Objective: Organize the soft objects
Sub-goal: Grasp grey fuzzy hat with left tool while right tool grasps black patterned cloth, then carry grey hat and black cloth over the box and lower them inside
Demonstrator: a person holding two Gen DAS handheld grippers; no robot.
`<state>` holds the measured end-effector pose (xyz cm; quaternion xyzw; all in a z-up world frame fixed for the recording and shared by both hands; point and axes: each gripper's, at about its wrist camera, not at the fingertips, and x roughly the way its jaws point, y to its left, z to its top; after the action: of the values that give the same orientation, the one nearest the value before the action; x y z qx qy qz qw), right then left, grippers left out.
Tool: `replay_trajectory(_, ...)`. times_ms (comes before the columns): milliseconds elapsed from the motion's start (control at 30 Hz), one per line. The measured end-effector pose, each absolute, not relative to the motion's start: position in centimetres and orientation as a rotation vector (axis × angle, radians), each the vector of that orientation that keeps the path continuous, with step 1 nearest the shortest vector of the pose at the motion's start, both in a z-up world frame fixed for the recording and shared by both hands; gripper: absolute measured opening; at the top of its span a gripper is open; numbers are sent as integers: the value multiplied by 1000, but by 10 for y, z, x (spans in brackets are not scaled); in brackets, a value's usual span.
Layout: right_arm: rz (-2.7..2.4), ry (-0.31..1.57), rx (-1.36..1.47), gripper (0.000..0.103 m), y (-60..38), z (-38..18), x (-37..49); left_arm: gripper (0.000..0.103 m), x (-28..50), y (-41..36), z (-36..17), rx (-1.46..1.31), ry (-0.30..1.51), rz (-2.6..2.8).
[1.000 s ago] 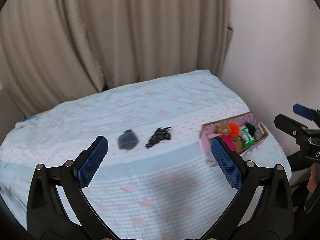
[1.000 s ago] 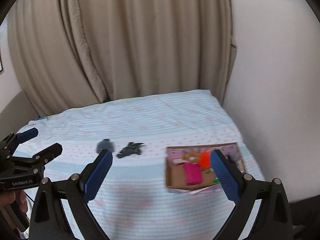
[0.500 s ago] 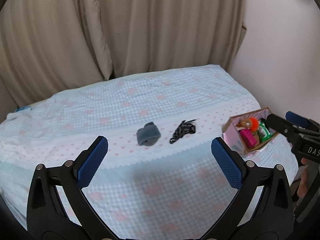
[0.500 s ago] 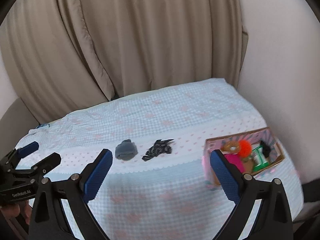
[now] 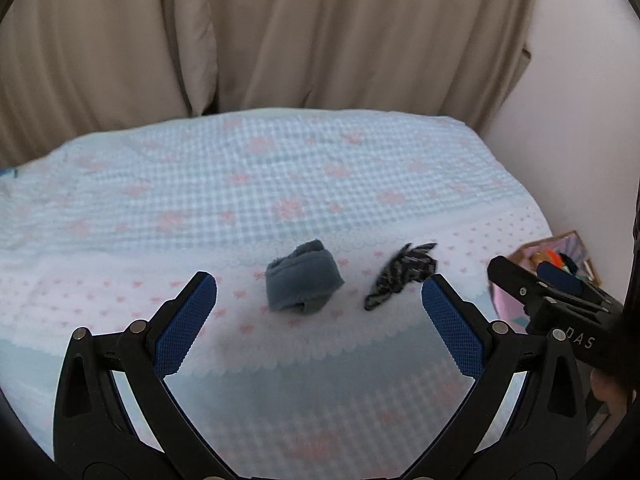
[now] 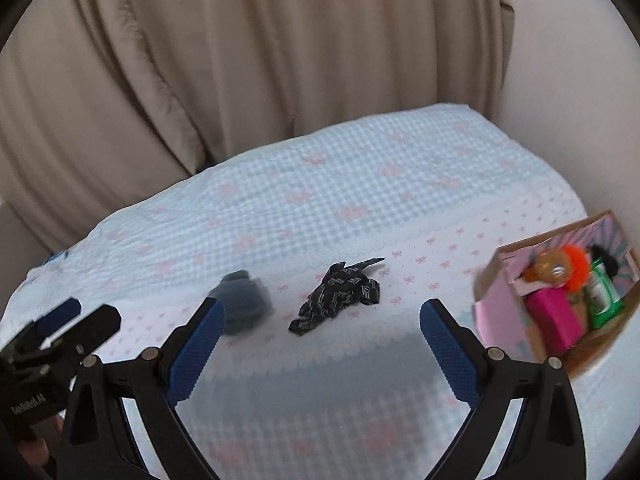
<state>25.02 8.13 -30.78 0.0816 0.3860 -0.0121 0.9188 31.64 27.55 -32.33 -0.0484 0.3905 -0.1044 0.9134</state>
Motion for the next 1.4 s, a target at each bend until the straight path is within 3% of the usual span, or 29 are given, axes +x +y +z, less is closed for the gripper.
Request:
replay_trajectory(267, -76, 822, 222, 96, 77, -378, 313, 98, 383, 260, -409, -98, 835, -183)
replay_trajectory(333, -85, 839, 226, 92, 76, -394, 326, 98, 394, 258, -427, -108, 851, -172)
replay_trajectory(667, -91, 911, 240, 86, 63, -459, 364, 96, 419, 238, -480, -46, 903, -169)
replay_trajectory(733, -73, 918, 222, 75, 64, -468, 368, 95, 420, 235, -484, -22, 898, -161)
replay_trajectory(1033, -11, 900, 155, 55, 79, -471, 372, 70, 427, 234, -489, -8, 893, -139)
replay_trajectory(1200, 0, 915, 159, 49, 80, -474, 375, 65, 429, 235, -491, 11, 899, -133)
replay_trajectory(1400, 23, 926, 162, 40, 83, -470, 376, 48, 426, 241, -480, -9, 894, -143)
